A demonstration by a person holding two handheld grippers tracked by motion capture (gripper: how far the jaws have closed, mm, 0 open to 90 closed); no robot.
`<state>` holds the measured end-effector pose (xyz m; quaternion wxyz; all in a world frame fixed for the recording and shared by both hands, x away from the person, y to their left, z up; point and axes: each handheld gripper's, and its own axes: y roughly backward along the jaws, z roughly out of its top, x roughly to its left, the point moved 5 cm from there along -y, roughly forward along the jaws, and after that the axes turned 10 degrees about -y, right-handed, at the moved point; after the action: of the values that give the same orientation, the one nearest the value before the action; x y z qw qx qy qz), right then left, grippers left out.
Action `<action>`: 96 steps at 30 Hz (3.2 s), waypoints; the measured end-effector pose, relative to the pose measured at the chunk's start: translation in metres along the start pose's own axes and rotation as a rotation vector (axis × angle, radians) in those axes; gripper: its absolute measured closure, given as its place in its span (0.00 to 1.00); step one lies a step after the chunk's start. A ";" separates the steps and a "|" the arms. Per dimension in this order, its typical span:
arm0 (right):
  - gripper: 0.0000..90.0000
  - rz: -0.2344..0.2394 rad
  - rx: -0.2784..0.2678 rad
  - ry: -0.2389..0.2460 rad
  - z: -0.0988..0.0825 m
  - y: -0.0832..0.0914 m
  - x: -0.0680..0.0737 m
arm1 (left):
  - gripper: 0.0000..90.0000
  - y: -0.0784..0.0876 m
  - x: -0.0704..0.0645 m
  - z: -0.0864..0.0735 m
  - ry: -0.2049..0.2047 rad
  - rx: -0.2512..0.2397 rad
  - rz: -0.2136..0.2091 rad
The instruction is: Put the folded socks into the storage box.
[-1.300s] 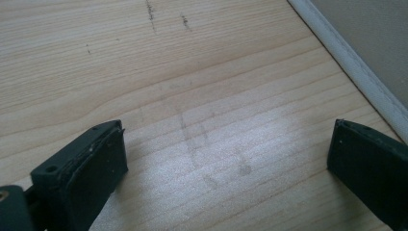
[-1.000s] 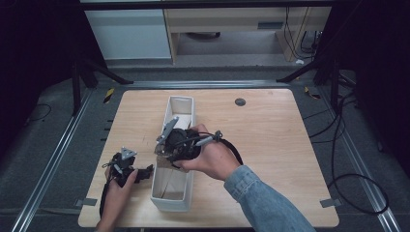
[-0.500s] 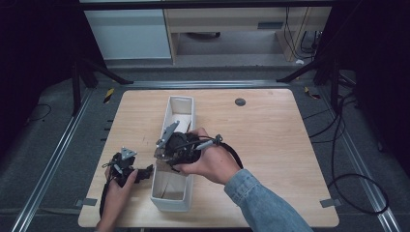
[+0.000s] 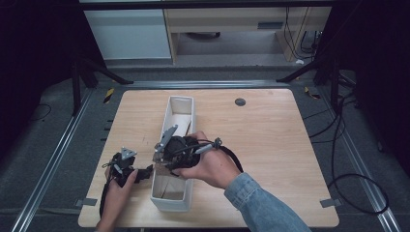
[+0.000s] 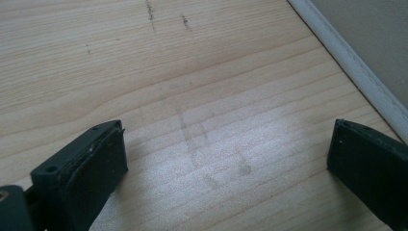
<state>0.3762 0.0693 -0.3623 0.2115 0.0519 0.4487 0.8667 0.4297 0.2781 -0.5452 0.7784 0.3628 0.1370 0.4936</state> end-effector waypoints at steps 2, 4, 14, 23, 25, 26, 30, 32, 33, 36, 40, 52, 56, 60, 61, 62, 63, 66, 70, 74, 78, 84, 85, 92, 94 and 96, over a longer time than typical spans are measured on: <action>0.52 0.003 0.004 -0.003 0.000 0.000 0.002 | 0.00 0.000 0.000 0.000 0.000 0.000 0.000; 0.52 0.005 0.007 0.003 -0.001 -0.003 0.003 | 0.00 0.000 0.000 0.000 0.000 0.000 0.000; 0.53 0.030 0.033 0.009 -0.005 -0.017 0.010 | 0.00 0.000 0.000 0.000 0.000 0.000 0.000; 0.53 0.039 0.065 0.025 -0.011 -0.031 0.016 | 0.00 0.000 0.000 0.000 -0.002 0.002 0.000; 0.53 0.039 0.070 0.025 -0.013 -0.033 0.016 | 0.00 0.000 0.000 0.000 -0.002 0.002 0.000; 0.53 0.041 0.076 0.022 -0.014 -0.036 0.016 | 0.00 0.000 0.000 0.000 -0.002 0.002 0.000; 0.53 0.044 0.081 0.021 -0.017 -0.041 0.017 | 0.00 0.000 0.000 0.000 -0.002 0.002 0.000; 0.53 0.040 0.087 0.018 -0.019 -0.046 0.018 | 0.00 0.000 0.000 0.000 -0.003 0.002 0.000; 0.53 0.040 0.087 0.018 -0.019 -0.046 0.018 | 0.00 0.000 0.000 0.000 -0.003 0.002 0.000; 0.53 0.042 0.086 0.014 -0.020 -0.050 0.018 | 0.00 0.000 0.000 0.000 -0.002 0.001 -0.001; 0.53 0.043 0.091 0.008 -0.023 -0.055 0.018 | 0.00 0.000 0.000 0.000 -0.002 0.001 0.000; 0.44 0.049 0.098 -0.009 -0.028 -0.063 0.016 | 0.00 0.000 0.000 0.000 -0.003 0.002 0.000; 0.30 0.052 0.107 -0.049 -0.028 -0.059 0.013 | 0.00 0.000 0.000 0.000 -0.002 0.001 0.000; 0.25 0.052 0.091 -0.062 -0.028 -0.052 0.011 | 0.00 0.000 0.000 0.000 -0.002 0.000 0.000; 0.22 0.058 0.088 -0.065 -0.028 -0.049 0.011 | 0.00 0.000 0.000 0.000 -0.002 0.001 0.000; 0.20 0.064 0.081 -0.070 -0.027 -0.043 0.010 | 0.00 0.000 0.000 0.000 -0.002 0.001 0.000; 0.19 0.058 0.078 -0.072 -0.027 -0.039 0.010 | 0.00 0.000 0.000 0.000 -0.002 0.001 0.000; 0.17 0.054 0.055 -0.079 -0.023 -0.026 0.007 | 0.00 0.000 0.000 0.000 -0.003 0.002 0.000; 0.17 0.038 0.038 -0.086 -0.020 -0.014 0.001 | 0.00 0.000 0.000 0.000 -0.003 0.002 0.000; 0.27 -0.014 -0.004 -0.119 -0.015 -0.002 -0.013 | 0.00 0.000 0.000 0.000 -0.003 0.002 -0.001; 0.37 -0.039 -0.041 -0.136 -0.011 0.003 -0.022 | 0.00 0.000 0.000 0.000 -0.003 0.002 0.000; 0.63 -0.046 -0.076 -0.151 -0.007 0.010 -0.034 | 0.00 0.000 0.000 0.000 -0.003 0.002 0.000; 0.68 -0.043 -0.076 -0.149 -0.007 0.010 -0.036 | 0.00 0.000 0.000 0.000 -0.003 0.002 0.000; 0.88 -0.003 -0.056 -0.138 -0.008 -0.005 -0.033 | 0.00 0.000 0.000 0.000 -0.003 0.001 0.000; 0.89 0.004 -0.053 -0.134 -0.008 -0.007 -0.032 | 0.00 0.000 0.000 0.000 -0.002 0.001 0.000; 0.91 0.014 -0.041 -0.131 -0.008 -0.013 -0.029 | 0.00 0.000 0.000 0.000 -0.002 0.001 0.000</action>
<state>0.4047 0.0582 -0.3748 0.2356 0.1073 0.4156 0.8719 0.4296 0.2783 -0.5452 0.7785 0.3636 0.1364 0.4931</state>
